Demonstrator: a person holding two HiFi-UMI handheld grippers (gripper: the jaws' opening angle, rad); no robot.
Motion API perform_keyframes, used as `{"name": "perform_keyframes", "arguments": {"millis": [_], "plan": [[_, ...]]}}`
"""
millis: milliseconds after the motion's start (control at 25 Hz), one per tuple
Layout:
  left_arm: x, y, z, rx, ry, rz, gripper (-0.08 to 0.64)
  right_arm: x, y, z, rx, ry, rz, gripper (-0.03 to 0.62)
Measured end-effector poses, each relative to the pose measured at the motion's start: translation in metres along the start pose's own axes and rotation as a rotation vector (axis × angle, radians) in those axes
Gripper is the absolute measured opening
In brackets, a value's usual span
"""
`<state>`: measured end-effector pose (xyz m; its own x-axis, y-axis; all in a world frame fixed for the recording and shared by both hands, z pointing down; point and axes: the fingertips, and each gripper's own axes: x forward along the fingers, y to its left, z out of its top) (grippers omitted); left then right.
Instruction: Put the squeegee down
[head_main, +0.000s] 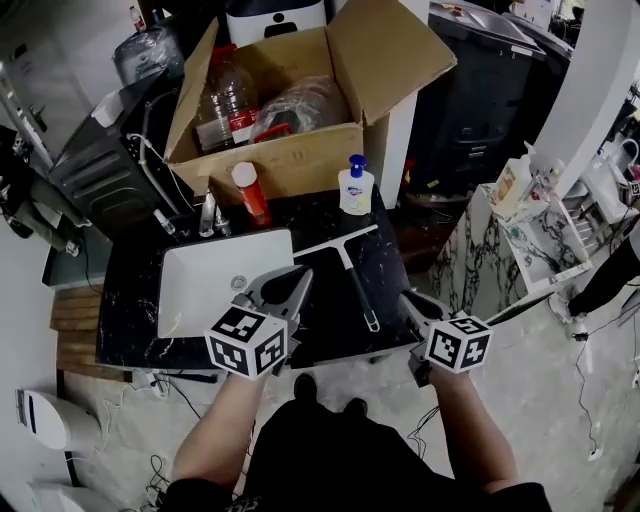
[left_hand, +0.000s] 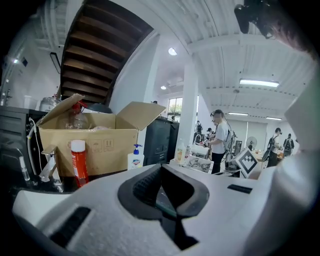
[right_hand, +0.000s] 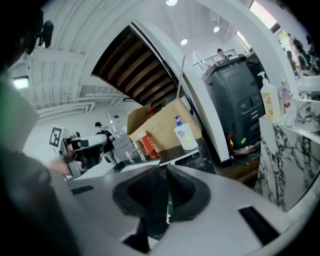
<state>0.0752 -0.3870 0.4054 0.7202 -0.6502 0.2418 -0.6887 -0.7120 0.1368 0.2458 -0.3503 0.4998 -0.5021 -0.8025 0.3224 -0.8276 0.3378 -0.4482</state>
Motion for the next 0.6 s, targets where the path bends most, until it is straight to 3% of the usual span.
{"name": "perform_keyframes", "arguments": {"millis": [600], "plan": [[0.009, 0.001, 0.057, 0.062, -0.096, -0.03, 0.009, -0.051, 0.058, 0.11, -0.245, -0.251, -0.015, 0.006]]}}
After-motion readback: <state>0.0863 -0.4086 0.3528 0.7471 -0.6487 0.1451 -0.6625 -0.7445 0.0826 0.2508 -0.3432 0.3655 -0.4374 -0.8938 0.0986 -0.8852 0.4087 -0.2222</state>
